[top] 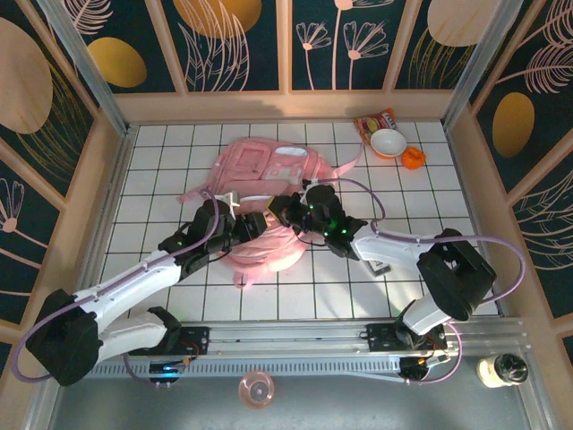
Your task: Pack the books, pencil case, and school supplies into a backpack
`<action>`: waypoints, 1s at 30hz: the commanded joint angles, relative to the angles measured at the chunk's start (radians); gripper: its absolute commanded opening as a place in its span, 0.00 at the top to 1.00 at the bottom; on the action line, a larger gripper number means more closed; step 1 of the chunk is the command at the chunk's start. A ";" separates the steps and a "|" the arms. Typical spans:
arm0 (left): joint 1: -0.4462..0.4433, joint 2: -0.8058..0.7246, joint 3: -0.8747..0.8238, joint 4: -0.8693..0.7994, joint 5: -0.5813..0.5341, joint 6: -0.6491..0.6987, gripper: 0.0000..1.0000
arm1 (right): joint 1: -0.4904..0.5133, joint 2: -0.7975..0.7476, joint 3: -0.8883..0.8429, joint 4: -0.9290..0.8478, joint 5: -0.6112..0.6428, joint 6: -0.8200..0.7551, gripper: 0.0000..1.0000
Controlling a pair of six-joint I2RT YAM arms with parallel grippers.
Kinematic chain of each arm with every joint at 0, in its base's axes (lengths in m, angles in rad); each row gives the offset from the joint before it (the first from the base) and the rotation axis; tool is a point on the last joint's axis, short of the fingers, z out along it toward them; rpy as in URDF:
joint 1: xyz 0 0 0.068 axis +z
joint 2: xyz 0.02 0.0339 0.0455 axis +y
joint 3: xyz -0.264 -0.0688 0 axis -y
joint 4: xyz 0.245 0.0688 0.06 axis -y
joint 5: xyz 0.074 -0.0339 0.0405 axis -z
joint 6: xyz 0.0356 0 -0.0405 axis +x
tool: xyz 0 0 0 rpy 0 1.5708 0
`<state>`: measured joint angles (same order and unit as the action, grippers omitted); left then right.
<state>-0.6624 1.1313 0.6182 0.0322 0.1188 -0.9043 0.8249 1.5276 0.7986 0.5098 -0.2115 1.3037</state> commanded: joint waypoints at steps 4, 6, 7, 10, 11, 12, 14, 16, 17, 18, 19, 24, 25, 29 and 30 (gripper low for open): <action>-0.004 0.043 0.043 0.027 -0.016 -0.065 0.63 | 0.031 -0.011 0.070 0.044 -0.021 -0.050 1.00; -0.004 0.041 0.046 0.016 -0.026 -0.075 0.69 | 0.031 -0.023 0.063 0.026 -0.008 -0.057 1.00; -0.005 0.040 0.046 0.010 -0.030 -0.080 0.71 | 0.031 -0.031 0.062 0.016 -0.003 -0.059 1.00; -0.005 0.022 0.040 0.007 -0.042 -0.090 0.78 | 0.031 -0.046 0.060 -0.008 0.011 -0.073 1.00; -0.005 0.017 0.037 0.009 -0.043 -0.092 0.81 | 0.031 -0.047 0.062 -0.012 0.012 -0.076 1.00; -0.005 0.015 0.036 0.006 -0.044 -0.096 0.84 | 0.031 -0.048 0.063 -0.014 0.011 -0.078 1.00; -0.004 0.013 0.032 -0.007 -0.052 -0.097 0.85 | 0.031 -0.048 0.069 -0.024 0.008 -0.084 1.00; -0.005 0.017 0.031 -0.005 -0.051 -0.089 0.77 | 0.031 -0.046 0.076 -0.033 0.001 -0.090 1.00; -0.005 0.024 0.035 0.001 -0.041 -0.082 0.73 | 0.033 -0.044 0.080 -0.035 -0.003 -0.093 1.00; -0.005 0.034 0.042 0.004 -0.026 -0.073 0.70 | 0.034 -0.044 0.084 -0.039 -0.005 -0.095 1.00; -0.004 0.045 0.051 -0.003 -0.018 -0.067 0.70 | 0.034 -0.042 0.087 -0.043 -0.005 -0.097 1.00; -0.004 0.056 0.077 -0.109 -0.134 -0.034 0.80 | 0.033 -0.063 0.093 -0.086 0.007 -0.125 1.00; -0.005 0.051 0.076 -0.127 -0.165 -0.027 0.82 | 0.030 -0.072 0.094 -0.099 0.011 -0.132 1.00; -0.005 0.023 0.050 -0.113 -0.193 0.006 0.93 | 0.017 -0.103 0.081 -0.120 0.015 -0.145 1.00; -0.005 0.019 0.040 -0.085 -0.172 0.013 0.97 | 0.011 -0.108 0.079 -0.120 0.010 -0.146 1.00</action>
<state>-0.6830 1.1667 0.6716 -0.0326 0.0463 -0.9268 0.8333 1.4956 0.8425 0.3462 -0.1810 1.2053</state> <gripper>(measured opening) 0.055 0.053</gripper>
